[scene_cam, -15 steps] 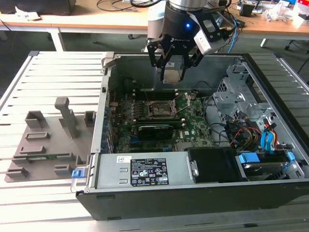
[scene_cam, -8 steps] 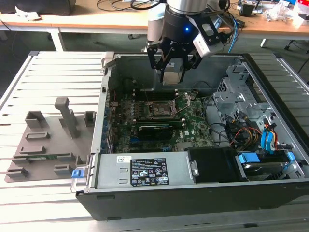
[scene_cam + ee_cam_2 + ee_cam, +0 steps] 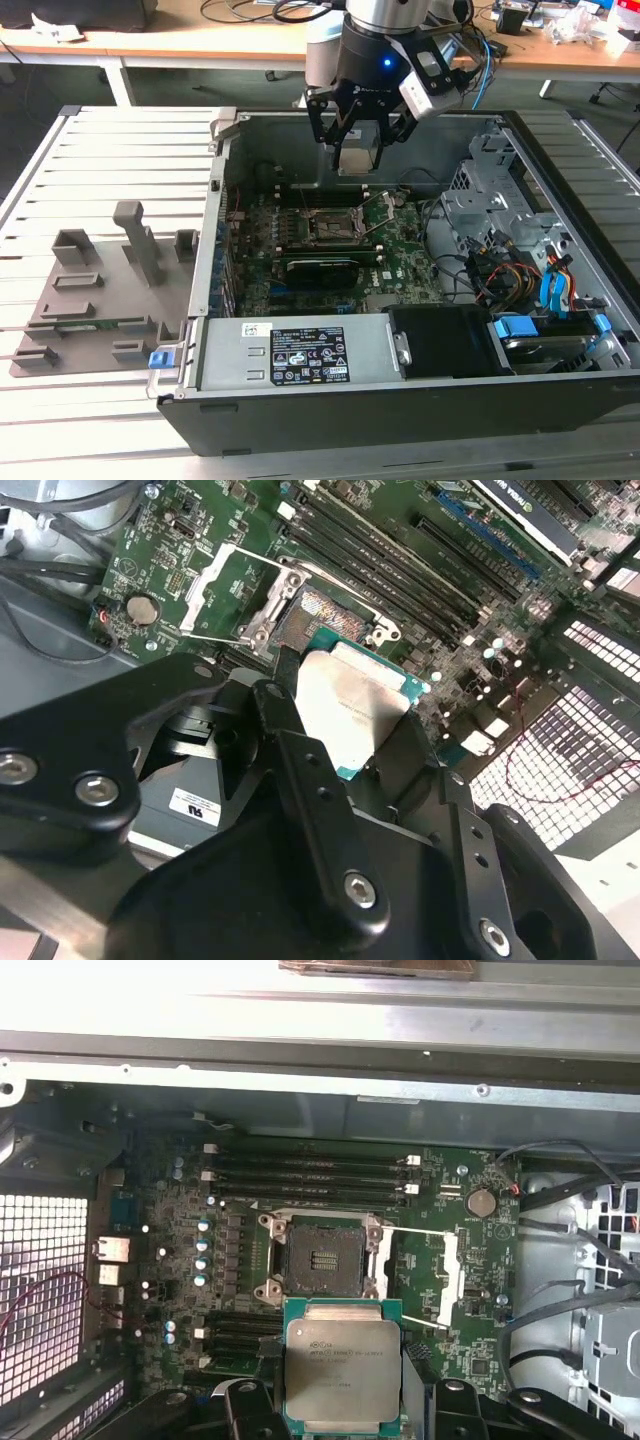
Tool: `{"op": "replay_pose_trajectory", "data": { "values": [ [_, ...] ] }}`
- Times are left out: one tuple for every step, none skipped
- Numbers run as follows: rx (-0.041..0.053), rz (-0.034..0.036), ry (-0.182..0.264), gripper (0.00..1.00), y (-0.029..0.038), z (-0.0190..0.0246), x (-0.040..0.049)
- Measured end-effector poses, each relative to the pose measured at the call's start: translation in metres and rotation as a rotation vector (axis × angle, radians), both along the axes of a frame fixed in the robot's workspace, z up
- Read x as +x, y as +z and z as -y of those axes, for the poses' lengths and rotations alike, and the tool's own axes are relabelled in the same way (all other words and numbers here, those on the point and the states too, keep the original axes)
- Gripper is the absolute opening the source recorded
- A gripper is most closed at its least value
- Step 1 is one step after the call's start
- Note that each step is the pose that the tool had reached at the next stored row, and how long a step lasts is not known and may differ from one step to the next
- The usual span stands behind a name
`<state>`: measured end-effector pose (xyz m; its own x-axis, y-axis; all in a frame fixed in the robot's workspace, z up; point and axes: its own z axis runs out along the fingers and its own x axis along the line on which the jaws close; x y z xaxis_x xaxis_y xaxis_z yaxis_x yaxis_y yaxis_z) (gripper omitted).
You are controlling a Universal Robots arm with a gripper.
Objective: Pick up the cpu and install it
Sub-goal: 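Pick up the cpu and move it towards the insertion slot, then place the cpu into insertion slot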
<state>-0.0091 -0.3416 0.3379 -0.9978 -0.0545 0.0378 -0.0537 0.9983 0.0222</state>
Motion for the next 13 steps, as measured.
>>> {"op": "replay_pose_trajectory", "data": {
  "values": [
    [0.0,0.0,0.0,0.55,0.0,0.0,0.0],
    [0.0,0.0,0.0,0.55,0.0,0.0,0.0001],
    [0.0,0.0,0.0,0.55,0.0,0.0,0.0001],
    [0.0,0.0,0.0,0.55,0.0,0.0,0.0001],
    [0.0,0.0,0.0,0.55,0.0,0.0,0.0001],
    [0.0,0.0,0.0,0.55,0.0,0.0,0.0001],
    [0.0,0.0,0.0,0.55,0.0,0.0,0.0002],
    [0.0,0.0,0.0,0.55,0.0,0.0,0.0002],
    [0.0,0.0,0.0,0.55,0.0,0.0,0.0002],
    [0.0,0.0,0.0,0.55,0.0,0.0,0.0002],
    [0.0,0.0,0.0,0.55,0.0,0.0,0.0003],
    [0.0,0.0001,0.0,0.55,0.0,0.0,0.0003],
    [0.0,0.0,0.0,0.55,0.0,0.0,0.0003]
  ]
}}
